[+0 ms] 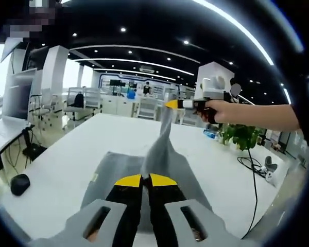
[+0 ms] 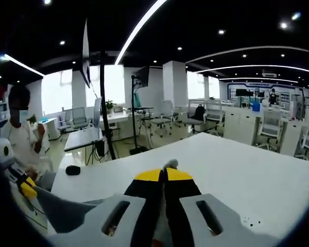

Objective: Fold the towel on the table until its edges align and the towel forms a compact rectangular stack.

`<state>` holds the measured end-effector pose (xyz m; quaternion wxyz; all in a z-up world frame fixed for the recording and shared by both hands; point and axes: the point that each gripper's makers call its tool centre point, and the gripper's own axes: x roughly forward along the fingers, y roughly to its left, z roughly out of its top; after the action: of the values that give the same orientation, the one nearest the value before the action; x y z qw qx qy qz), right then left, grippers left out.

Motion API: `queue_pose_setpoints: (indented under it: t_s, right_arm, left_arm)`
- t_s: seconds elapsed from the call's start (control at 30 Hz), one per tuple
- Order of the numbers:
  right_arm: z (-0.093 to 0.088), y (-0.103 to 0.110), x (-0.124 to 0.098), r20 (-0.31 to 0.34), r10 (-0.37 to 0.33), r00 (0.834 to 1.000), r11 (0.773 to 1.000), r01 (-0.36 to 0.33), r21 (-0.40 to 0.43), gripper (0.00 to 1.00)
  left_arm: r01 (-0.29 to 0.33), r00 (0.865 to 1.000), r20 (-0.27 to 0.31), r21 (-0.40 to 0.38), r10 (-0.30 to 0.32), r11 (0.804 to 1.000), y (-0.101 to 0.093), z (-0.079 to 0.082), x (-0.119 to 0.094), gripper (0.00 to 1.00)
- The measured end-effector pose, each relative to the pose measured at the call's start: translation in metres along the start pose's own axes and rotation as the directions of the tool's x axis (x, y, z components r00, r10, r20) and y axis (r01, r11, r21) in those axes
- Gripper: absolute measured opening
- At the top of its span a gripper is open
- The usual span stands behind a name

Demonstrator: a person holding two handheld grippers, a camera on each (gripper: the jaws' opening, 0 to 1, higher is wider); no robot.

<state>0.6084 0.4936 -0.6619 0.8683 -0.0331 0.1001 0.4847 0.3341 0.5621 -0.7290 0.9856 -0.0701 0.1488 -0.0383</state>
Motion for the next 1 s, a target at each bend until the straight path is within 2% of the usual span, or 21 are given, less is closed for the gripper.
queue_pose_setpoints:
  t_s: [0.33,0.6,0.77,0.9,1.0]
  right_arm:
    - [-0.003,0.007,0.025,-0.001,0.018,1.000,1.000,-0.018,0.008,0.00]
    - [-0.020,0.015,0.048,-0.030,0.018,0.999,0.999,-0.018,0.028,0.00]
    - [-0.033,0.024,0.073,-0.048,0.025,0.999,0.999,-0.022,0.044,0.00]
    - [-0.037,0.031,0.089,-0.039,0.041,0.998,0.996,-0.038,0.086,0.00]
    - [-0.039,0.033,0.099,-0.044,0.044,0.998,0.995,-0.040,0.086,0.00]
  left_arm:
    - [-0.044,0.999,0.001,-0.029,0.044,0.999,0.018,-0.005,-0.003,0.04]
    - [-0.059,0.998,-0.018,-0.054,0.058,0.997,0.030,-0.018,0.002,0.04]
    - [-0.067,0.998,-0.022,-0.084,0.065,0.994,0.039,-0.023,-0.001,0.04]
    - [-0.072,0.997,-0.026,-0.104,0.070,0.992,0.046,-0.027,-0.003,0.04]
    - [-0.065,0.998,-0.011,-0.122,0.064,0.990,0.050,-0.025,-0.005,0.04]
